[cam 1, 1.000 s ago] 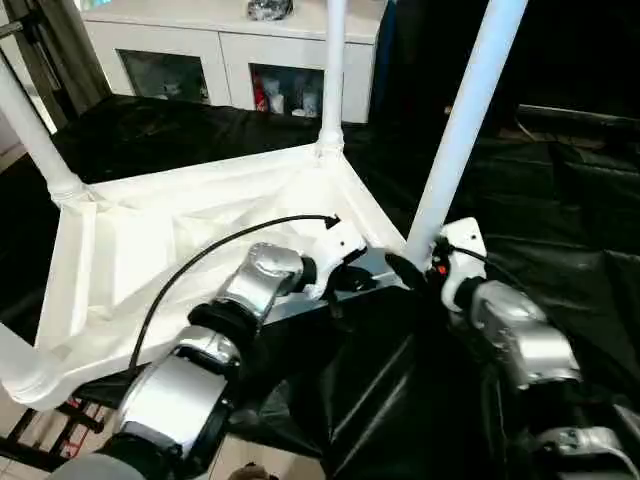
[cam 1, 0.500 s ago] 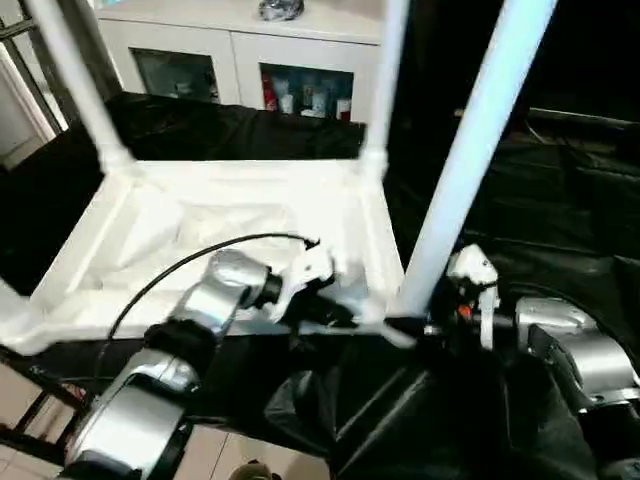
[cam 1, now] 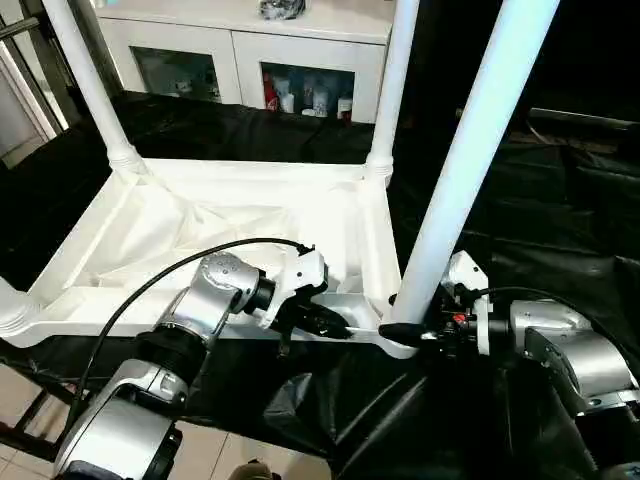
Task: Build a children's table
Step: Rotate leg to tighten
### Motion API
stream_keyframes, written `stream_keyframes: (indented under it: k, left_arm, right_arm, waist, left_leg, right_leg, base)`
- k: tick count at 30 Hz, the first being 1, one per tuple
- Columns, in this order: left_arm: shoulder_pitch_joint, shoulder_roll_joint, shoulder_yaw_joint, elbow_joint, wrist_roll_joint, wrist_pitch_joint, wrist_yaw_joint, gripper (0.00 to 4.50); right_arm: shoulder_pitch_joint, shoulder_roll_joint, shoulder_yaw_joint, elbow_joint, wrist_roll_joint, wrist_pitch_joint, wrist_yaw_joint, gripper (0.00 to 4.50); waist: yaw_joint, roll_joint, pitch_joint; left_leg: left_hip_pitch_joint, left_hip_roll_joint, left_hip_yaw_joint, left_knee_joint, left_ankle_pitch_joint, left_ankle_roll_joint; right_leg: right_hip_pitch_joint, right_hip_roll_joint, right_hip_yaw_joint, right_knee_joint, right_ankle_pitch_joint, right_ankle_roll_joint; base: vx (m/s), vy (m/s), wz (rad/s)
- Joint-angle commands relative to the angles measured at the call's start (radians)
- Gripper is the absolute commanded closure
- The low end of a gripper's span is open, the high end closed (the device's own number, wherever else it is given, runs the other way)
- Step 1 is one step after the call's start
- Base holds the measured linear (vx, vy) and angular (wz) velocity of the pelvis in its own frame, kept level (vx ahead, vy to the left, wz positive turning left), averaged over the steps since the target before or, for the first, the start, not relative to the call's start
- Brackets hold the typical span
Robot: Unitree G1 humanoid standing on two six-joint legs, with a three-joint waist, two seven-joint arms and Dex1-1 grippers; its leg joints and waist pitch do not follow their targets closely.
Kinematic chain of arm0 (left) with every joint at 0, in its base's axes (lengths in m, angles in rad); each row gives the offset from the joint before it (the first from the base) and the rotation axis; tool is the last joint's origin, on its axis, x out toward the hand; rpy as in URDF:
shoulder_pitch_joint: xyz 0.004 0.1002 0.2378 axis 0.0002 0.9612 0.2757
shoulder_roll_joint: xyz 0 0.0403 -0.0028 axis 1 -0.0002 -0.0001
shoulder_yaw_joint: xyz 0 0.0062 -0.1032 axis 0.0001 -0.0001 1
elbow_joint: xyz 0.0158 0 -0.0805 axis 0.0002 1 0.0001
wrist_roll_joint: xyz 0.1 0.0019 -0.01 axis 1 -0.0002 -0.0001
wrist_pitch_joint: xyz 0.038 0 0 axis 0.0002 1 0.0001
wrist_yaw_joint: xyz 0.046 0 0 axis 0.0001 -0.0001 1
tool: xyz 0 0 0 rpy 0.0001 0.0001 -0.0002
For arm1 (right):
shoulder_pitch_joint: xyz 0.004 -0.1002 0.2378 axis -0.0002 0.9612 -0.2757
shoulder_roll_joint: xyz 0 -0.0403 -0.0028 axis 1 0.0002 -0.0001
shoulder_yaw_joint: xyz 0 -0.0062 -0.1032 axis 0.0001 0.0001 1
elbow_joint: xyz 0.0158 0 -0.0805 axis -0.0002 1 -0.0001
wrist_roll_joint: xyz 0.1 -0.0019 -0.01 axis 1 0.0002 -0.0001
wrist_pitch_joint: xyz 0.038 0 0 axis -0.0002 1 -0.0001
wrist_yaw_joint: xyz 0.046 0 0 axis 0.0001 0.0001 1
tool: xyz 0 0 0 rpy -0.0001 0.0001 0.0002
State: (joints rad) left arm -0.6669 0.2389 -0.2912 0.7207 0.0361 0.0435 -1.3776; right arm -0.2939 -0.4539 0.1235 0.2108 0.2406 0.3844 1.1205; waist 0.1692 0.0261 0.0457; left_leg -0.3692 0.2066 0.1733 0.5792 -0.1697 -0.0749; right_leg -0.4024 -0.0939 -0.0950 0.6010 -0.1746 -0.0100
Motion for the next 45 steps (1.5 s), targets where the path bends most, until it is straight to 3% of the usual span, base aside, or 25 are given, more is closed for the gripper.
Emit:
stream_keyframes:
  k: [1,4,6,8,9,12,14,15,16,17,19,20,23,26,27,31,34,39,45]
  left_arm:
    - [-0.063,-0.069,0.037,0.008,-0.029,0.006,0.105,4.5]
    - [-0.083,-0.091,0.047,0.037,-0.021,0.01,0.163,4.5]
    - [-0.107,-0.117,0.056,0.074,-0.011,0.008,0.226,4.5]
    - [-0.123,-0.133,0.06,0.098,-0.003,0.004,0.266,4.5]
    - [-0.16,-0.169,0.074,0.149,0.007,0.01,0.359,4.5]
    - [-0.185,-0.193,0.085,0.183,0.008,0.012,0.425,4.5]
    - [-0.244,-0.248,0.102,0.265,0.021,-0.003,0.583,4.5]
    - [-0.245,-0.251,0.102,0.267,0.021,-0.005,0.585,4.5]
    - [-0.248,-0.256,0.102,0.273,0.025,-0.015,0.596,4.5]
    - [-0.248,-0.261,0.101,0.275,0.027,-0.022,0.598,4.5]
    - [-0.246,-0.268,0.1,0.275,0.027,-0.026,0.583,4.5]
    - [-0.243,-0.269,0.096,0.274,0.029,-0.032,0.568,4.5]
    - [-0.234,-0.265,0.088,0.276,0.028,-0.044,0.527,4.5]
    - [-0.216,-0.247,0.077,0.267,0.017,-0.064,0.46,4.5]
    - [-0.207,-0.238,0.072,0.258,0.013,-0.068,0.43,4.5]
    - [-0.16,-0.199,0.053,0.194,-0.007,-0.079,0.296,4.5]
    - [-0.121,-0.163,0.039,0.134,-0.024,-0.075,0.208,4.5]
    - [-0.08,-0.115,0.022,0.074,-0.036,-0.072,0.121,4.5]
    - [-0.017,-0.035,0.008,-0.04,-0.056,-0.036,-0.005,4.5]
  right_arm:
    - [-0.001,0.079,0.008,0.035,0.004,0.027,-0.11,1.9]
    - [-0.01,0.117,-0.012,0.067,-0.007,0.036,-0.189,1.91]
    - [-0.015,0.159,-0.031,0.096,-0.018,0.028,-0.268,1.91]
    - [-0.02,0.187,-0.044,0.112,-0.024,0.028,-0.321,1.91]
    - [-0.032,0.243,-0.069,0.149,-0.036,0.026,-0.428,1.91]
    - [-0.045,0.282,-0.09,0.177,-0.045,0.027,-0.507,1.91]
    - [-0.084,0.369,-0.115,0.243,-0.096,0.007,-0.697,1.91]
    - [-0.088,0.373,-0.116,0.247,-0.098,0.01,-0.707,1.91]
    - [-0.092,0.379,-0.11,0.251,-0.104,0.001,-0.71,1.91]
    - [-0.094,0.382,-0.101,0.253,-0.111,-0.013,-0.709,1.91]
    - [-0.097,0.386,-0.093,0.255,-0.118,-0.027,-0.707,1.91]
    - [-0.101,0.384,-0.088,0.258,-0.123,-0.041,-0.701,1.36]
    - [-0.11,0.381,-0.1,0.264,-0.112,-0.052,-0.681,1.16]
    - [-0.109,0.345,-0.078,0.243,-0.117,-0.068,-0.615,0.77]
    - [-0.103,0.323,-0.061,0.225,-0.111,-0.072,-0.566,0.77]
    - [-0.073,0.229,-0.015,0.155,-0.083,-0.09,-0.378,0.77]
    - [-0.057,0.161,-0.011,0.122,-0.065,-0.091,-0.261,0.77]
    - [-0.036,0.075,0.001,0.082,-0.038,-0.074,-0.118,0.77]
    - [-0.011,-0.004,0.004,0.043,0.002,-0.064,0.028,0.77]
  waist:
    - [-0.006,-0.017,-0.063]
    - [-0.012,-0.019,-0.062]
    - [-0.017,-0.019,-0.062]
    - [-0.02,-0.022,-0.062]
    - [-0.024,-0.022,-0.062]
    - [-0.029,-0.021,-0.063]
    - [-0.032,-0.016,-0.064]
    - [-0.032,-0.019,-0.066]
    - [-0.029,-0.011,-0.065]
    - [-0.03,-0.013,-0.065]
    - [-0.028,-0.013,-0.068]
    - [-0.028,-0.01,-0.068]
    - [-0.029,-0.013,-0.065]
    - [-0.029,-0.013,-0.066]
    - [-0.028,-0.018,-0.067]
    - [-0.023,-0.024,-0.068]
    - [-0.021,-0.027,-0.067]
    - [-0.017,-0.025,-0.063]
    - [-0.012,-0.023,-0.064]
  left_leg:
    - [0.009,0.027,-0.004,-0.066,-0.212,0.037]
    - [0.01,0.022,-0.005,-0.068,-0.229,0.019]
    - [0.012,0.022,-0.004,-0.068,-0.227,0.019]
    - [0.007,0.019,-0.005,-0.068,-0.221,0.018]
    - [0.008,0.021,-0.004,-0.068,-0.21,0.02]
    - [0.011,0.017,-0.004,-0.068,-0.215,0.014]
    - [0.013,0.018,-0.006,-0.069,-0.226,-0.003]
    - [0.012,0.018,-0.008,-0.07,-0.22,-0.003]
    - [0.013,0.019,-0.006,-0.068,-0.218,0.005]
    - [0.012,0.019,-0.006,-0.068,-0.216,0.009]
    - [0.008,0.017,-0.005,-0.065,-0.185,0.029]
    - [0.007,0.017,-0.005,-0.064,-0.184,0.032]
    - [0.008,0.017,-0.004,-0.067,-0.199,0.034]
    - [0.009,0.019,-0.005,-0.067,-0.203,0.035]
    - [0.008,0.019,-0.005,-0.066,-0.199,0.041]
    - [0.002,0.021,-0.003,-0.062,-0.158,0.076]
    - [0.003,0.023,0.0,-0.059,-0.149,0.094]
    - [0.005,0.028,-0.001,-0.063,-0.191,0.083]
    - [0.005,0.031,-0.001,-0.063,-0.192,0.079]
  right_leg:
    - [0.051,-0.064,0.048,-0.078,-0.282,-0.172]
    - [0.051,-0.065,0.046,-0.084,-0.33,-0.155]
    - [0.048,-0.063,0.048,-0.086,-0.326,-0.151]
    - [0.053,-0.063,0.047,-0.084,-0.32,-0.148]
    - [0.051,-0.063,0.048,-0.083,-0.297,-0.152]
    - [0.05,-0.061,0.047,-0.084,-0.3,-0.154]
    - [0.048,-0.062,0.048,-0.083,-0.296,-0.158]
    - [0.054,-0.063,0.047,-0.081,-0.289,-0.157]
    - [0.051,-0.063,0.049,-0.084,-0.264,-0.159]
    - [0.053,-0.063,0.049,-0.082,-0.248,-0.162]
    - [0.058,-0.062,0.049,-0.075,-0.182,-0.174]
    - [0.058,-0.062,0.048,-0.074,-0.178,-0.176]
    - [0.058,-0.062,0.047,-0.079,-0.213,-0.175]
    - [0.058,-0.063,0.049,-0.079,-0.224,-0.171]
    - [0.061,-0.062,0.048,-0.077,-0.211,-0.173]
    - [0.068,-0.065,0.049,-0.068,-0.144,-0.186]
    - [0.065,-0.063,0.046,-0.067,-0.146,-0.205]
    - [0.059,-0.064,0.047,-0.074,-0.236,-0.192]
    - [0.055,-0.065,0.048,-0.072,-0.233,-0.195]
  base:
    - [0.0,0.0,0.0]
    - [0.0,0.0,0.0]
    - [0.0,0.0,0.0]
    - [0.0,0.0,0.0]
    - [0.0,0.0,0.0]
    - [0.0,0.0,0.0]
    - [0.0,0.0,0.0]
    - [0.0,0.0,0.0]
    - [0.0,0.0,0.0]
    - [0.0,0.0,0.0]
    - [0.0,0.0,0.0]
    - [0.0,0.0,0.0]
    - [0.0,0.0,0.0]
    - [0.0,0.0,0.0]
    - [0.0,0.0,0.0]
    - [0.0,0.0,0.0]
    - [0.0,0.0,0.0]
    - [0.0,0.0,0.0]
    - [0.0,0.0,0.0]
